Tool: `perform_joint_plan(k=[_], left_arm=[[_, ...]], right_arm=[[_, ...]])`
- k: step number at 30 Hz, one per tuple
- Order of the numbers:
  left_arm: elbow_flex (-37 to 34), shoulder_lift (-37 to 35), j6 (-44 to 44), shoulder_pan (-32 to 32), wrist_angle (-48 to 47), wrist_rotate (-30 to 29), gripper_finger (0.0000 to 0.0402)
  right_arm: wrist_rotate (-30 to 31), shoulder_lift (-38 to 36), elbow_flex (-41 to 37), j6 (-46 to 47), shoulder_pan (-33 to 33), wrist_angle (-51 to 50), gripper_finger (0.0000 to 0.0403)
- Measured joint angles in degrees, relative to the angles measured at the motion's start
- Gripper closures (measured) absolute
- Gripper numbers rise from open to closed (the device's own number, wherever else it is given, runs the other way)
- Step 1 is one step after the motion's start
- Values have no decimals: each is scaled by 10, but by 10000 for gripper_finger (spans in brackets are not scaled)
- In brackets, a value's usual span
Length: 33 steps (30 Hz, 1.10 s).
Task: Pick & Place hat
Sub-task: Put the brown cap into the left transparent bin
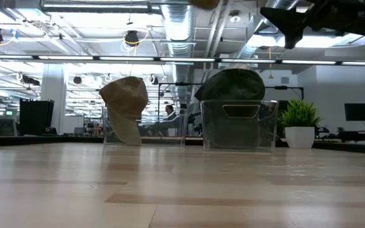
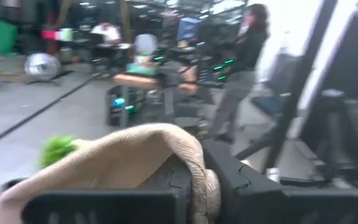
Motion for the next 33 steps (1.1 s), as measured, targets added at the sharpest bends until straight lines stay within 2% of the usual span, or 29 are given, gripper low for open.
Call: perform_joint_plan(k=[3, 6, 12, 19, 24, 29, 33], left_arm=[[0, -8, 18, 15, -35, -42, 358], [0, -8, 21, 36, -59, -71, 360], [0, 6, 30, 83, -77, -73, 386], [0, 9, 82, 130, -125, -101, 363], [0, 14, 96, 163, -144, -104, 386], [0, 38, 99, 189, -146, -104, 377], [0, 71, 118, 207, -149, -104, 386]], right_arm=[[0, 0, 0, 16, 0, -11, 142], [0, 0, 0, 22, 0, -19, 142], [0, 0, 0, 24, 0, -23, 142], [-4, 0, 0, 24, 1, -31, 142], [-4, 0, 0, 23, 1, -42, 143], [-4, 0, 0, 22, -1, -43, 143], [-3, 0, 0, 18, -1, -43, 143]])
